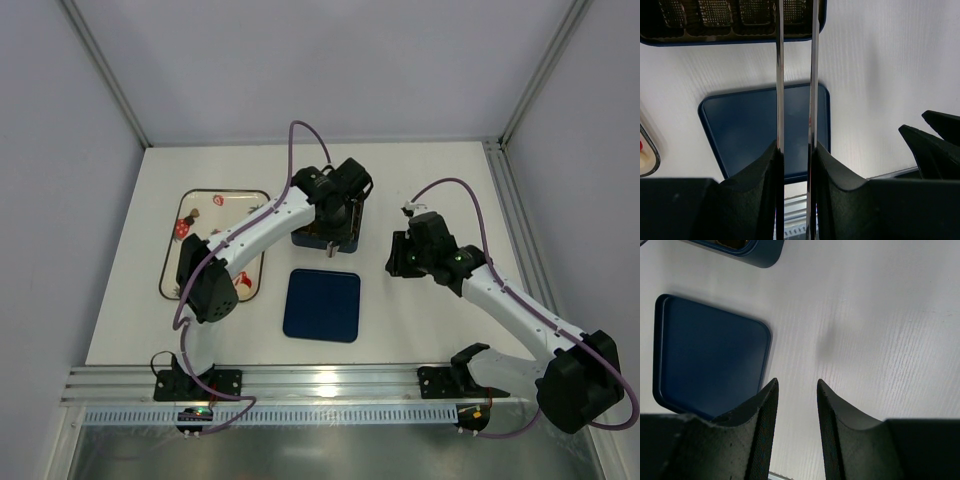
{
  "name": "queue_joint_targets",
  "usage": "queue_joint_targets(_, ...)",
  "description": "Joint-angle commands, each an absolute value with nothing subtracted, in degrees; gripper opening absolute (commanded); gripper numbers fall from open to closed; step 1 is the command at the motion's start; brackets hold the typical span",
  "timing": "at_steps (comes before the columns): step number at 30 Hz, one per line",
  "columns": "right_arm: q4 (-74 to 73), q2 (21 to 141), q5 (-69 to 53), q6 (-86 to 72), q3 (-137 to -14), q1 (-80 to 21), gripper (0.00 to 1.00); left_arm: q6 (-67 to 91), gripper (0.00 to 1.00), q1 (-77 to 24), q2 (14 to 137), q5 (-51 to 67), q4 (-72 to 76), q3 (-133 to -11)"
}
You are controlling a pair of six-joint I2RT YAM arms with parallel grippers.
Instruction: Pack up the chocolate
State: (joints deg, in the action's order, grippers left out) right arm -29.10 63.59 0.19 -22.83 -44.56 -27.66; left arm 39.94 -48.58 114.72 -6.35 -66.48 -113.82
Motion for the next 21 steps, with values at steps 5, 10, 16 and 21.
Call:
queue_joint_targets(5, -28.74, 62.32, 1.06, -22.76, -46.32, -27.86, 0.39, 39.11, 0.33, -48.78, 114.34, -6.06, -65.22, -115.14)
queue_joint_targets(10, -28.65, 62.4, 1.06, -22.76, -46.14, -27.86, 0.39, 38.94, 0.37, -48.78, 114.17, -6.06, -65.13, -115.14)
queue_joint_targets(16, -28.3, 62.49, 0.97, -22.76, -45.97, -27.86, 0.39, 38.67, 0.37, -48.78, 113.03, -6.42, -65.13, -115.23)
queue_joint_targets(21, -27.69, 62.84, 0.7, -22.68, -45.7, -27.86, 0.39, 39.37, 0.36, -48.78, 107.77, -10.44, -66.61, -111.99)
